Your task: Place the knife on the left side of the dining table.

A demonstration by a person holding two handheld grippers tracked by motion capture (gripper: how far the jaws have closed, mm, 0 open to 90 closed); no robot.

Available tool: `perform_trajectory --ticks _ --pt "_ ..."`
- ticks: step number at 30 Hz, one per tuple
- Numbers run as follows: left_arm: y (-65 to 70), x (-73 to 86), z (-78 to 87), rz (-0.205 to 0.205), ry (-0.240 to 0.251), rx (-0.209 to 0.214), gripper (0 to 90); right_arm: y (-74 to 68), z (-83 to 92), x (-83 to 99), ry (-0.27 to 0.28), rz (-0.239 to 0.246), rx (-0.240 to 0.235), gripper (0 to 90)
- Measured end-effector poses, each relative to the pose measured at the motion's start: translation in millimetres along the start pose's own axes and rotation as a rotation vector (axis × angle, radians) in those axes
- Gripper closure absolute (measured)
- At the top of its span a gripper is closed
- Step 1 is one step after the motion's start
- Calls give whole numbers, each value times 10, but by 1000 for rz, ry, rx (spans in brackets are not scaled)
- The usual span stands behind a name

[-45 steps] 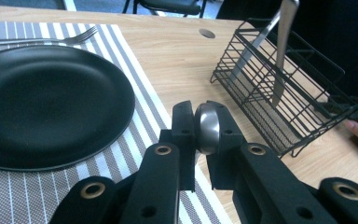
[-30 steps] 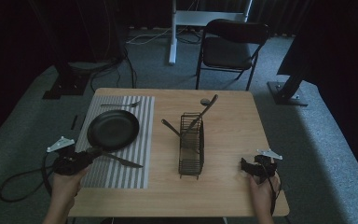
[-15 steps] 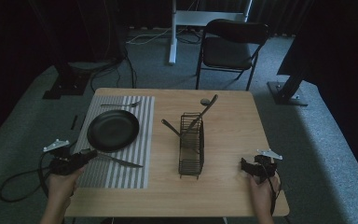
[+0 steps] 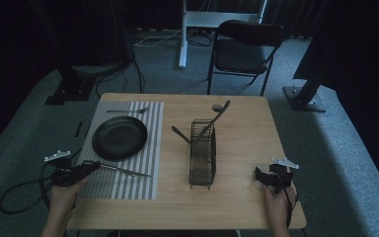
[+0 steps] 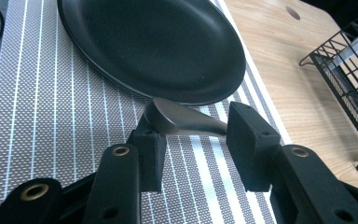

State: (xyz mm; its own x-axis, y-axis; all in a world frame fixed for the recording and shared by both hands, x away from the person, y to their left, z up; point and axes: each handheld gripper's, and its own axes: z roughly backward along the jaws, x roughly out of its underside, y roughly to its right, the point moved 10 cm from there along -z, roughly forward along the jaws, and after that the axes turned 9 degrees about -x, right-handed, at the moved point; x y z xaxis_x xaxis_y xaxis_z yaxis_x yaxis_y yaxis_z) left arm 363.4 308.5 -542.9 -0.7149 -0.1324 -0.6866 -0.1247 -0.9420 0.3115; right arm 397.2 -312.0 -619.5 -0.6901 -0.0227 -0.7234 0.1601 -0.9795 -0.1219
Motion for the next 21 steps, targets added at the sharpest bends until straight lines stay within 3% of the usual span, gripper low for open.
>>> perform_trajectory --ticks 16,21 --pt "-170 146 -154 48 -36 -23 590 0 0 0 0 0 0 123" --pt "-279 271 -315 75 -76 -29 588 0 0 0 0 0 0 123"
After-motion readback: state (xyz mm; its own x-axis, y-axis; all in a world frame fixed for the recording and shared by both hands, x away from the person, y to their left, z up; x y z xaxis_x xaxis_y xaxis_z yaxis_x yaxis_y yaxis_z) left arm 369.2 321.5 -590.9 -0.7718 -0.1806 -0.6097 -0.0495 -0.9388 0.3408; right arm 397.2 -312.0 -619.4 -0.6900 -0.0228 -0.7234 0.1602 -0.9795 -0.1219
